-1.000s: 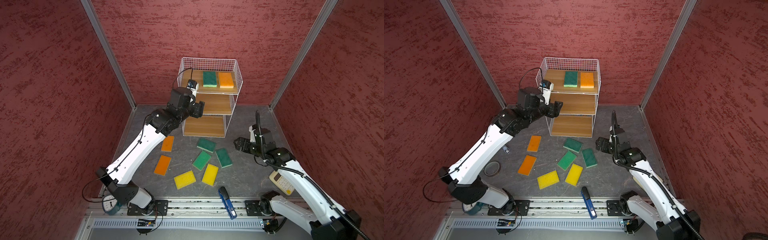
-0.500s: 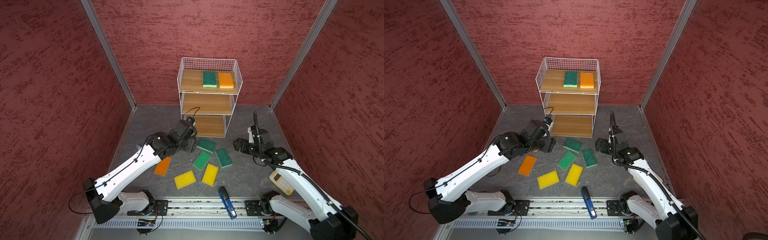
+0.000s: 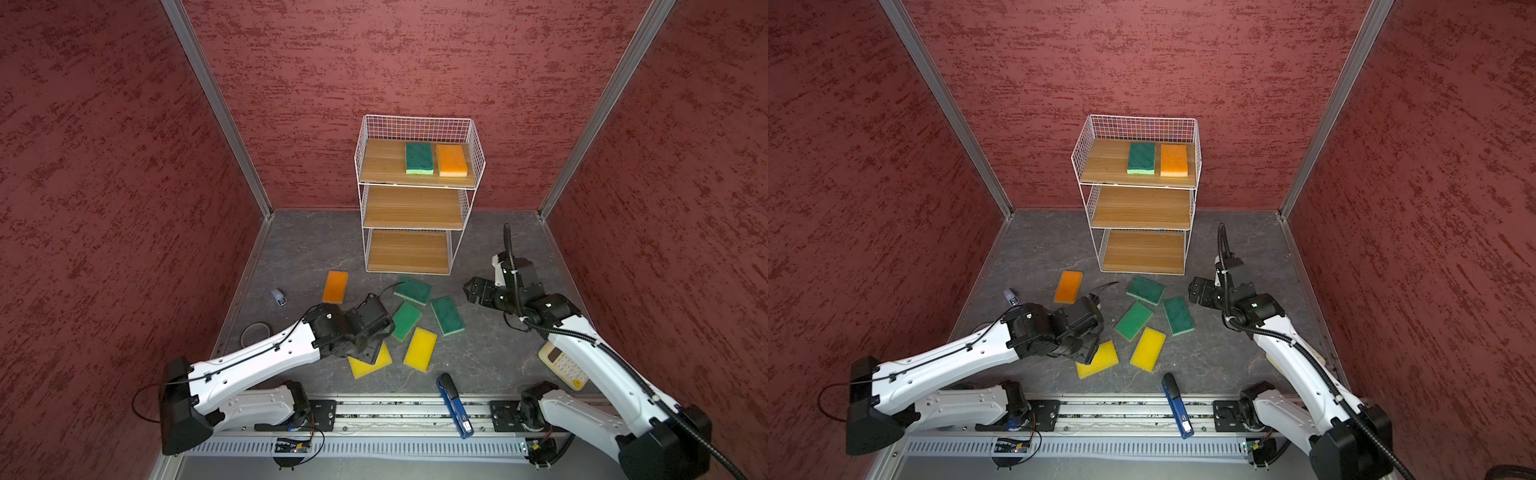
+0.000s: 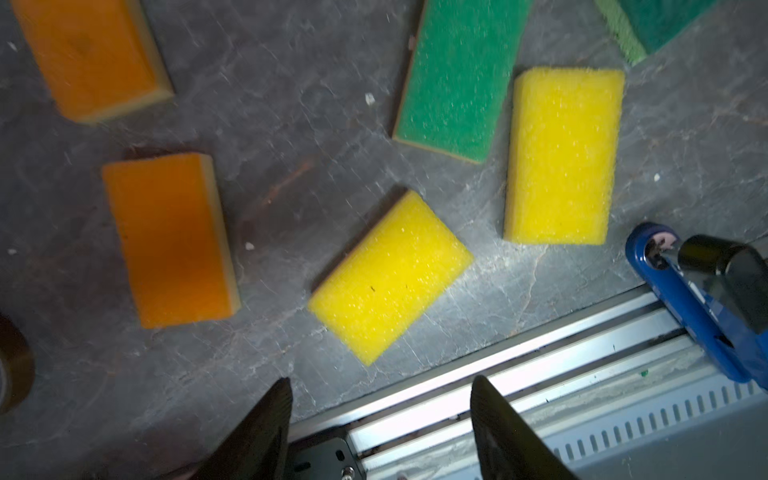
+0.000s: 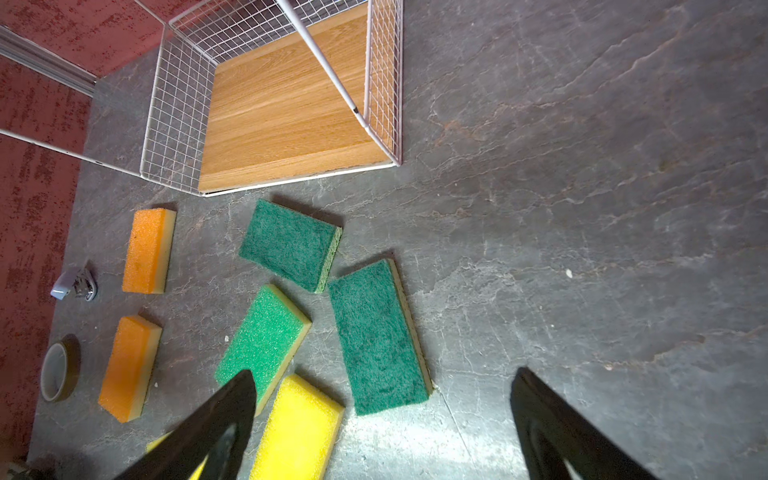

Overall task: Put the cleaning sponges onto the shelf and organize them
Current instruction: 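Swing the left gripper down toward the yellow sponges near the robot, then lower the left gripper onto the yellow sponge and close it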

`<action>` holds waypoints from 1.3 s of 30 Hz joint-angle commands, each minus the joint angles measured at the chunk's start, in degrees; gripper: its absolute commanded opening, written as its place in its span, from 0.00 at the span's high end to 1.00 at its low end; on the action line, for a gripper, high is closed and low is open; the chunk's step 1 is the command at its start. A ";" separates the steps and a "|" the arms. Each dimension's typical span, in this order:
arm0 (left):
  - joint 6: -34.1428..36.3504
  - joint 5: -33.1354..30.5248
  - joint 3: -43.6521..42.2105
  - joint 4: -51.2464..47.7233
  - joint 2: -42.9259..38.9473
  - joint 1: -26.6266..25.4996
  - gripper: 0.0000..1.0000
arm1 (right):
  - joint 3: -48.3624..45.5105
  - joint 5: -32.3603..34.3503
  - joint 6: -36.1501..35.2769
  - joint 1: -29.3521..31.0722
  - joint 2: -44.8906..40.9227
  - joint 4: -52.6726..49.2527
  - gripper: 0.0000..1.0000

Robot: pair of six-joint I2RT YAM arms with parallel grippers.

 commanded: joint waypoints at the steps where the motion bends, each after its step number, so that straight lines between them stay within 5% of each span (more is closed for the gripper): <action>1: -7.01 -0.03 -1.67 -1.08 1.24 -3.61 0.27 | -1.27 -0.66 -0.34 -0.56 -0.91 1.59 0.04; 13: -18.23 -0.86 -14.77 9.31 0.05 -6.14 0.22 | -2.89 -2.33 -0.21 -0.56 -0.78 2.53 0.04; 28: -21.79 5.46 -31.22 21.67 -19.06 -5.94 0.21 | -4.27 -2.61 0.32 -0.63 -1.39 3.42 0.04; 39: -19.02 6.93 -32.43 30.02 -11.10 -4.64 0.21 | -5.77 -2.23 0.49 -0.62 -2.67 3.41 0.04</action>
